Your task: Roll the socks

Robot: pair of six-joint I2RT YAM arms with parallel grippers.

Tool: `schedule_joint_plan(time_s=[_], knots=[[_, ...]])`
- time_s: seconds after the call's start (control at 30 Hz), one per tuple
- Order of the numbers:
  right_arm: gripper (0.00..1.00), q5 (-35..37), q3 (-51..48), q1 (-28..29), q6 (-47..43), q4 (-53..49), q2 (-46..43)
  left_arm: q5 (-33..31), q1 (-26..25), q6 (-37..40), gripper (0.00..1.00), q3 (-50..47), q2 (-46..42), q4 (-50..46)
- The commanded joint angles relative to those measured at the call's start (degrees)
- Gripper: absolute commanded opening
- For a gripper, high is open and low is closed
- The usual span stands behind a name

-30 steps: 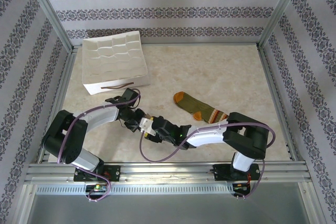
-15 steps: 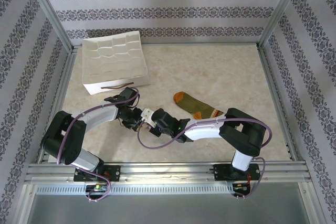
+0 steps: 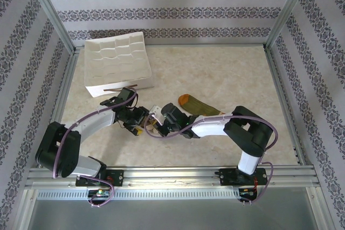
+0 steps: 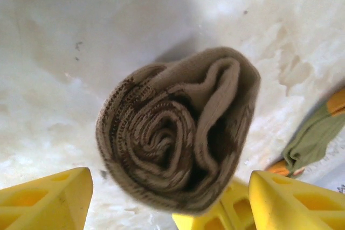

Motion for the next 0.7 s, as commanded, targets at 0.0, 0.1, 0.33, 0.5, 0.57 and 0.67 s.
schedule_joint_plan(time_s=[0.0,0.1,0.33,0.5,0.57,0.67], knots=[[0.0,-4.5,-0.6,-1.5,3.2,-13.4,4.2,1.8,0.2,-0.8,0.74,-1.3,-1.9,1.5],[0.0,-7.2,1.3,-2.3,4.4,-14.7,4.9,1.8,0.2,-2.0,0.74,-3.0,-1.3,3.6],[0.0,-12.0,2.9,-2.9,7.5,-14.4,5.8,-0.6,0.2,-0.8,0.74,-1.5,6.3,7.7],[0.02,-14.5,1.9,-3.7,7.7,-12.0,3.9,-3.2,0.2,3.5,0.51,-1.1,11.8,3.1],[0.14,-14.2,-1.2,-3.6,7.2,-7.0,0.6,-3.6,0.2,3.8,0.36,-2.8,12.1,3.3],[0.41,-10.8,-7.4,-3.3,5.1,1.4,-5.8,-2.4,1.2,3.9,0.11,-4.6,11.6,3.6]])
